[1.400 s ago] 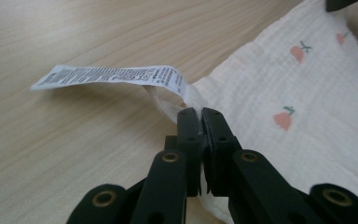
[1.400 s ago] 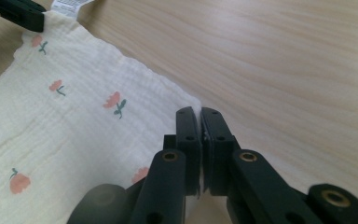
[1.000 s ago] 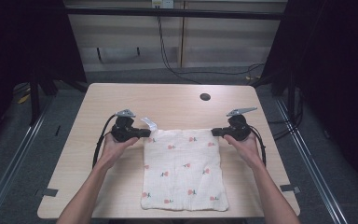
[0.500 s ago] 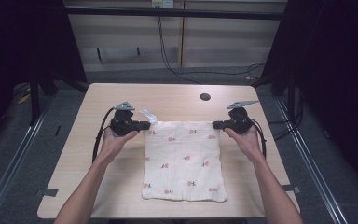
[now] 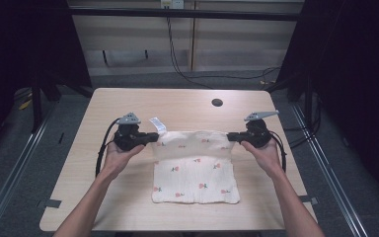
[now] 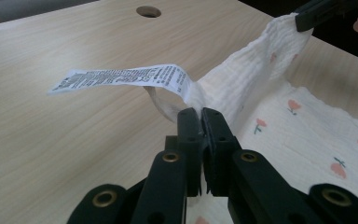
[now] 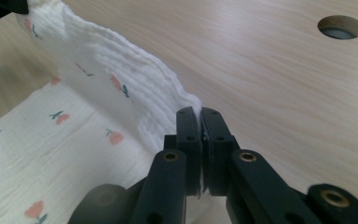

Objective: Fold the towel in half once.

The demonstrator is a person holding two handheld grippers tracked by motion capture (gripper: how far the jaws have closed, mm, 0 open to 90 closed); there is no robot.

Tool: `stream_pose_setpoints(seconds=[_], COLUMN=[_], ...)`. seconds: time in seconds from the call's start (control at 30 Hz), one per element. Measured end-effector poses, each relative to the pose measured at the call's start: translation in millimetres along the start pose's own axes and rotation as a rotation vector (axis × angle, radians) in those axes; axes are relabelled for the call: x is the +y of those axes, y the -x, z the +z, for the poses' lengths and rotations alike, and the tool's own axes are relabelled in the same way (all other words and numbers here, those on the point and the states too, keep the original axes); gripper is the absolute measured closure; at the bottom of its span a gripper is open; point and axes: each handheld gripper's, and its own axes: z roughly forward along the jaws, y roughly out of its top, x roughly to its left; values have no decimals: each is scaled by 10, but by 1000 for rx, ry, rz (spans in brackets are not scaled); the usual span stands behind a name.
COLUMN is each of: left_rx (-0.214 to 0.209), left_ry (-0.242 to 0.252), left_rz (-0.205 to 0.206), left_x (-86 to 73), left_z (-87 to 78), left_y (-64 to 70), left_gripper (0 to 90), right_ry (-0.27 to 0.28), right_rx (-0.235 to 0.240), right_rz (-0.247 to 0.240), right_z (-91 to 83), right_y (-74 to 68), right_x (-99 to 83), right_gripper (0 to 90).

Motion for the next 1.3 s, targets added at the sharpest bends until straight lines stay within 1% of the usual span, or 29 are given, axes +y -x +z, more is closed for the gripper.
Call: stream_pose_setpoints(seconds=[0.07,0.13,0.2,0.23,0.27,0.3,0.37,0.43,0.5,0.53,0.57,0.6,0.63,0.7,0.73,0.77,0.8,0.87,0.97,1.0,1.07,1.1,1.17,1.2,1.23,1.3], left_rx=[-1,-16,-27,-37,-35,-33,-31,-45,-42,-52,-57,-51,-61,-51,-63,-69,-72,-72,-74,-90,-83,-83,-86,-86,-91,-99], left_ry=[-8,-20,-12,-6,-13,-13,-34,-35,-37,-34,-37,-44,-54,-98,-106,-107,-108,-119,-128,-143,-179,-192,-199,-209,-208,-218], left_rz=[17,35,57,56,59,53,52,48,50,45,50,57,59,84,87,89,90,87,91,80,108,113,109,113,123,128], left_x=[-15,-18,-19,-33,-54,-85,-153,-223,-281,-310,-338,-367,-397,-440,-459,-478,-501,-547,-588,-633,-690,-722,-778,-796,-810,-826], left_z=[-48,-92,-143,-159,-166,-160,-156,-177,-223,-244,-264,-274,-269,-228,-213,-209,-208,-204,-207,-199,-174,-162,-140,-139,-138,-145], left_y=[80,176,269,298,310,313,319,343,383,404,428,461,491,565,589,603,611,611,627,655,707,720,738,744,750,769], left_gripper=[870,870,870,870,870,870,870,870,870,870,870,870,869,869,870,869,869,868,864,862,861,860,858,854,847,831], right_ry=[4,16,38,38,24,15,5,4,7,9,6,2,-6,-23,-35,-43,-46,-51,-76,-86,-98,-111,-131,-148,-156,-168], right_rx=[4,15,22,25,21,22,28,33,36,36,40,39,36,43,44,38,42,46,45,41,48,46,46,40,39,36], right_rz=[-10,-34,-33,-50,-65,-76,-80,-92,-102,-106,-111,-112,-114,-111,-108,-107,-104,-98,-98,-99,-104,-110,-113,-117,-131,-132], right_z=[-57,-128,-207,-233,-245,-252,-266,-300,-348,-370,-389,-401,-404,-381,-359,-341,-331,-329,-328,-332,-325,-312,-284,-277,-272,-290], right_y=[-57,-128,-231,-281,-327,-360,-408,-457,-506,-526,-543,-558,-568,-581,-591,-604,-615,-625,-629,-639,-671,-689,-718,-740,-754,-783], right_x=[-59,-90,-112,-126,-142,-164,-215,-263,-303,-324,-350,-379,-411,-490,-535,-581,-623,-693,-754,-772,-828,-858,-918,-944,-966,-1004], right_gripper=[873,873,872,871,871,871,871,871,870,870,869,867,866,859,859,859,858,855,841,840,821,814,788,784,771,748])
